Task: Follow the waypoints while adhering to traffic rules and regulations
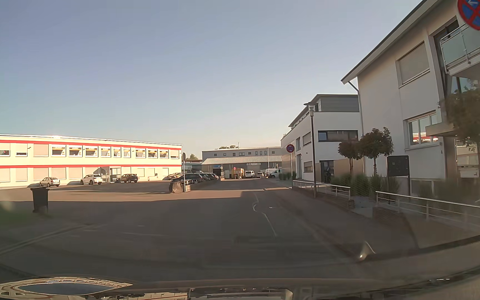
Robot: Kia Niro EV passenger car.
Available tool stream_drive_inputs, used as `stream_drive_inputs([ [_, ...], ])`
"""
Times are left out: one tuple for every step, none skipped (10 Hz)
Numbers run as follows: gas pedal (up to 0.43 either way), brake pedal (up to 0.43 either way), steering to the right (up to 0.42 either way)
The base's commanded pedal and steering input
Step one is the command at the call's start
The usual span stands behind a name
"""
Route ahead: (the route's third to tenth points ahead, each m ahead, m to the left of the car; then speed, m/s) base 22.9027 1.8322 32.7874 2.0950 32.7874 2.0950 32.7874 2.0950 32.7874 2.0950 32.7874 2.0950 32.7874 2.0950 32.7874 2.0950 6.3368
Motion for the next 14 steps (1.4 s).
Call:
stream_drive_inputs([
  [0.0,0.122,0.007],
  [0.0,0.122,0.007],
  [0.0,0.116,0.006],
  [0.0,0.122,0.005],
  [0.0,0.122,0.004],
  [0.0,0.122,0.004],
  [0.0,0.122,0.004],
  [0.0,0.122,0.003],
  [0.0,0.122,0.0],
  [0.0,0.122,-0.003],
  [0.0,0.122,-0.009],
  [0.0,0.116,-0.012],
  [0.0,0.11,-0.016],
  [0.0,0.11,-0.025],
])
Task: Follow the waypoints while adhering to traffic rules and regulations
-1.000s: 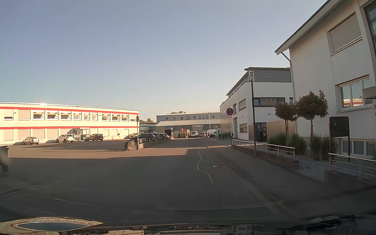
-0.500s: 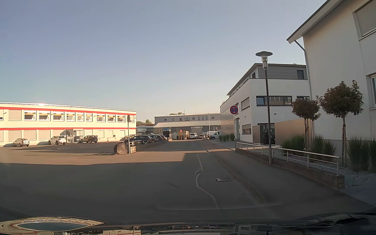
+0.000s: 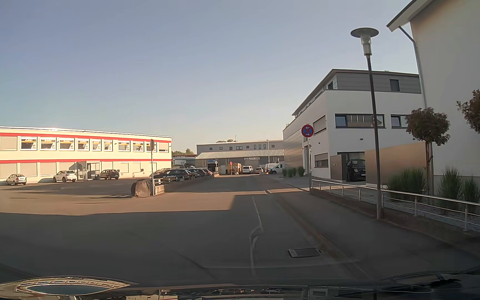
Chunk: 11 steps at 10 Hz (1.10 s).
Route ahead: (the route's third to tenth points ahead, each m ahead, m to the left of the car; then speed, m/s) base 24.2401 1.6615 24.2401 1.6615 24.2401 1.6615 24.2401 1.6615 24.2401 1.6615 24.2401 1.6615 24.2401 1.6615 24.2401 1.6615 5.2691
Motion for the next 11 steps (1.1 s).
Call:
stream_drive_inputs([
  [0.0,0.11,-0.042],
  [0.0,0.11,-0.059],
  [0.0,0.091,-0.081],
  [0.0,0.012,-0.097],
  [0.0,0.0,-0.111],
  [0.0,0.0,-0.139],
  [0.0,0.0,-0.168],
  [0.0,0.0,-0.192],
  [0.0,0.0,-0.225],
  [0.0,0.0,-0.26],
  [0.0,0.0,-0.282],
])
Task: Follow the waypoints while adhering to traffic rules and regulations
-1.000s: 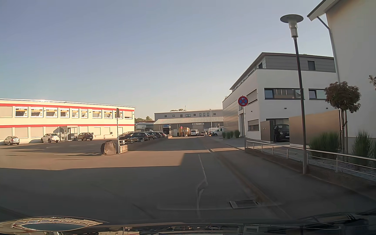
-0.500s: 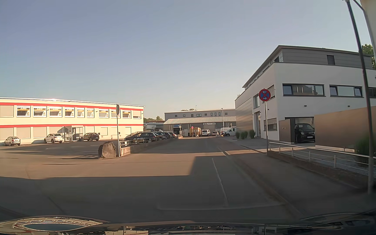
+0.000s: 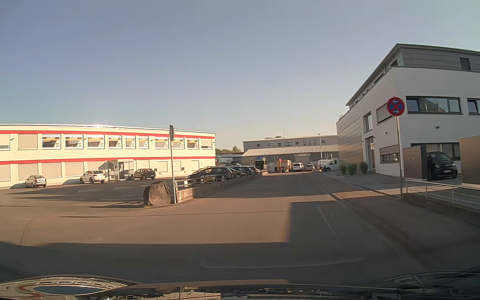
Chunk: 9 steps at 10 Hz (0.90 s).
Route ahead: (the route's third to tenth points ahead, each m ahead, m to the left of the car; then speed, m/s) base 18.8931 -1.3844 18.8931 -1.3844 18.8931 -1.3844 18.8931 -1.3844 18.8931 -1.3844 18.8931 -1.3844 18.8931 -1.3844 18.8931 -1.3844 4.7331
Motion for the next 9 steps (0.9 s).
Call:
stream_drive_inputs([
  [0.0,0.0,-0.302],
  [0.0,0.0,-0.316],
  [0.0,0.0,-0.336],
  [0.0,0.0,-0.355],
  [0.0,0.0,-0.365],
  [0.0,0.0,-0.373],
  [0.0,0.0,-0.382],
  [0.0,0.0,-0.385],
  [0.0,0.0,-0.382],
])
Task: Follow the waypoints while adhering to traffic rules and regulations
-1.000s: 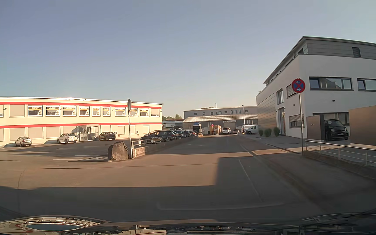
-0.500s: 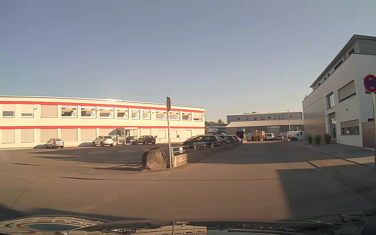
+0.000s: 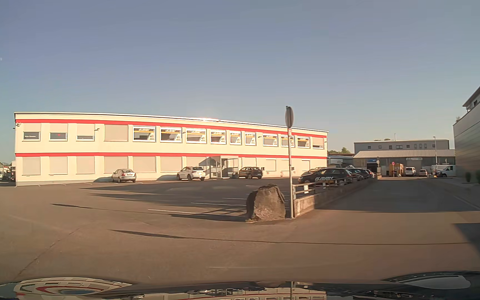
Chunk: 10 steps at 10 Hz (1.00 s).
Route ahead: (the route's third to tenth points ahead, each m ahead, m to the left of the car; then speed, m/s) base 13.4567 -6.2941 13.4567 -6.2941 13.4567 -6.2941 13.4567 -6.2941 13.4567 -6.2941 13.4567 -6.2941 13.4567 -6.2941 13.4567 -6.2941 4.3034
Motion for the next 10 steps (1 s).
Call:
stream_drive_inputs([
  [0.008,0.0,-0.373],
  [0.008,0.0,-0.357],
  [0.02,0.0,-0.332],
  [0.02,0.0,-0.3],
  [0.028,0.0,-0.278],
  [0.028,0.0,-0.255],
  [0.039,0.0,-0.238],
  [0.039,0.0,-0.226],
  [0.039,0.0,-0.205],
  [0.047,0.0,-0.185],
])
